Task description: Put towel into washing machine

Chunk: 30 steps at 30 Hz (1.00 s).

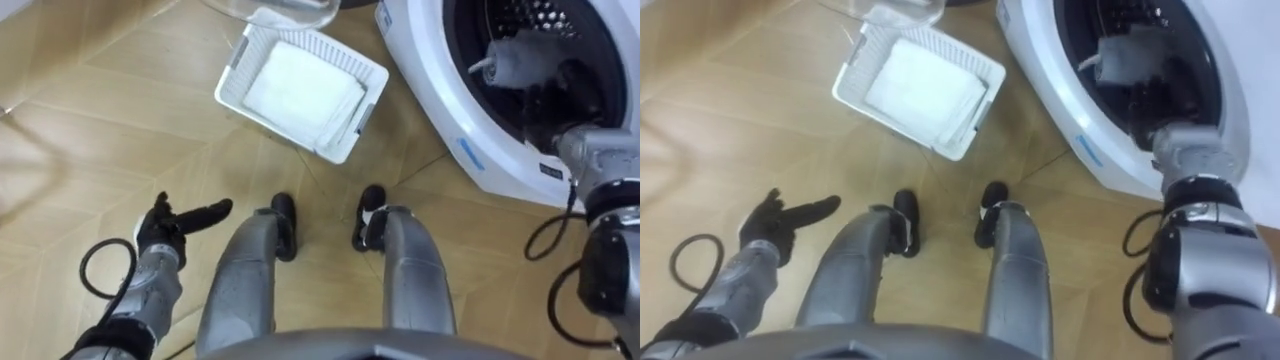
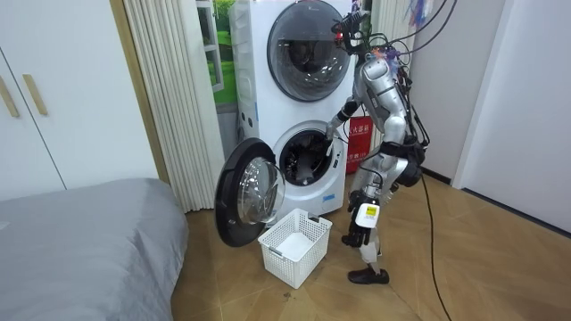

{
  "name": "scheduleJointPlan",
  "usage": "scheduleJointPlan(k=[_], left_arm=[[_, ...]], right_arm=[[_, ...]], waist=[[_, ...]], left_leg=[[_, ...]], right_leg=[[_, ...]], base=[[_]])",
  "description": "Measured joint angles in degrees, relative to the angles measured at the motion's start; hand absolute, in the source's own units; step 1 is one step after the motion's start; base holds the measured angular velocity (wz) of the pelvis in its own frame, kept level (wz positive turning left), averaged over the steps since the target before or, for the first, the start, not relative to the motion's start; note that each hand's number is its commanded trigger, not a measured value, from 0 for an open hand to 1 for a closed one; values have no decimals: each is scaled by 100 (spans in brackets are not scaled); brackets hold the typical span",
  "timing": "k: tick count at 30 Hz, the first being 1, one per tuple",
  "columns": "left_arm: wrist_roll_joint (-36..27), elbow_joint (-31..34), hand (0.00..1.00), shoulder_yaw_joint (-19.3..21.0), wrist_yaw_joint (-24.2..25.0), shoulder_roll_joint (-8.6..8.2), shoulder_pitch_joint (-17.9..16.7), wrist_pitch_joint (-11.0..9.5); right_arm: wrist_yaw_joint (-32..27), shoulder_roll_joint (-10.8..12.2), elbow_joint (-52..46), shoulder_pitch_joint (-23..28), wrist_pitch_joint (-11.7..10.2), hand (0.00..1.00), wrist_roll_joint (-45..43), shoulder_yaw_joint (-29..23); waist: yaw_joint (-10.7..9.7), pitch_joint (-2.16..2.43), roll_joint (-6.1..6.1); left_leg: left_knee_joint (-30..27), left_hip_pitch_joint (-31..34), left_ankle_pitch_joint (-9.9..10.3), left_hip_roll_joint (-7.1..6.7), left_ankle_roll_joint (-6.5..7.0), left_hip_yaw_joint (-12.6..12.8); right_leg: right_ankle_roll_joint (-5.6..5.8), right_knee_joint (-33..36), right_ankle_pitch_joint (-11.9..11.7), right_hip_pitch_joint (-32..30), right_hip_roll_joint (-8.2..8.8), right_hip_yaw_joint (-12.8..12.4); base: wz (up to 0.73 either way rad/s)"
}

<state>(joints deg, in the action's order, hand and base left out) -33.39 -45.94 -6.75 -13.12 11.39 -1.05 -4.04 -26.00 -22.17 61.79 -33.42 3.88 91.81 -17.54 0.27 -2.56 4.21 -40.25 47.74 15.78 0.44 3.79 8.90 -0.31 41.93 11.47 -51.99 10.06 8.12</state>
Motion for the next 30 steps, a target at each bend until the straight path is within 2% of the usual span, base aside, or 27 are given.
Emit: scheduleJointPlan(k=[3,6,12,16,20,23,28,30], left_arm=[[176,-1,0,-10,-51,-69,-1,-13],[262,27,0,-13,-160,-80,7,-11],[282,69,0,-19,-210,-137,35,-13],[308,54,0,-17,-149,-167,35,-13],[526,-58,0,-17,-99,-169,39,-25],[731,-231,0,-25,-70,-198,38,-23],[1159,-592,0,-29,36,-195,48,-16],[1432,-851,0,-32,94,-195,51,-12]], right_arm=[[-320,-22,17,-116,-63,0,-9,-253],[-611,-23,17,-197,-111,0,-11,-405],[-980,-23,23,-318,-325,0,-9,-407],[-996,-37,42,-321,-445,0,-9,-409],[-1074,-56,51,-288,-660,0,-9,-416],[-1066,-57,51,-187,-815,0,-9,-417],[-724,-36,119,221,-828,0,-154,-308],[-401,42,288,630,-828,0,-527,-110]], waist=[[-32,0,-1],[-40,1,-2],[-17,2,-33],[6,11,-87],[73,21,-142],[155,17,-227],[239,30,-383],[320,41,-420]], left_leg=[[-99,74,43,-25,72,12],[-156,96,76,-25,125,36],[-194,103,84,-31,134,45],[-215,98,85,-53,135,36],[-153,18,74,-83,152,27],[39,-198,44,-103,168,24],[446,-688,14,-113,161,-19],[732,-1098,-18,-113,129,-64]], right_leg=[[60,99,24,-51,84,5],[97,95,23,-57,96,-2],[105,165,26,-68,116,-3],[98,179,52,-51,159,21],[119,139,49,28,180,21],[163,-50,14,238,171,29],[215,-441,-32,756,121,119],[245,-748,-63,1183,52,162]], base=[[3],[1],[-1],[5],[2],[-1],[-1],[-2]])
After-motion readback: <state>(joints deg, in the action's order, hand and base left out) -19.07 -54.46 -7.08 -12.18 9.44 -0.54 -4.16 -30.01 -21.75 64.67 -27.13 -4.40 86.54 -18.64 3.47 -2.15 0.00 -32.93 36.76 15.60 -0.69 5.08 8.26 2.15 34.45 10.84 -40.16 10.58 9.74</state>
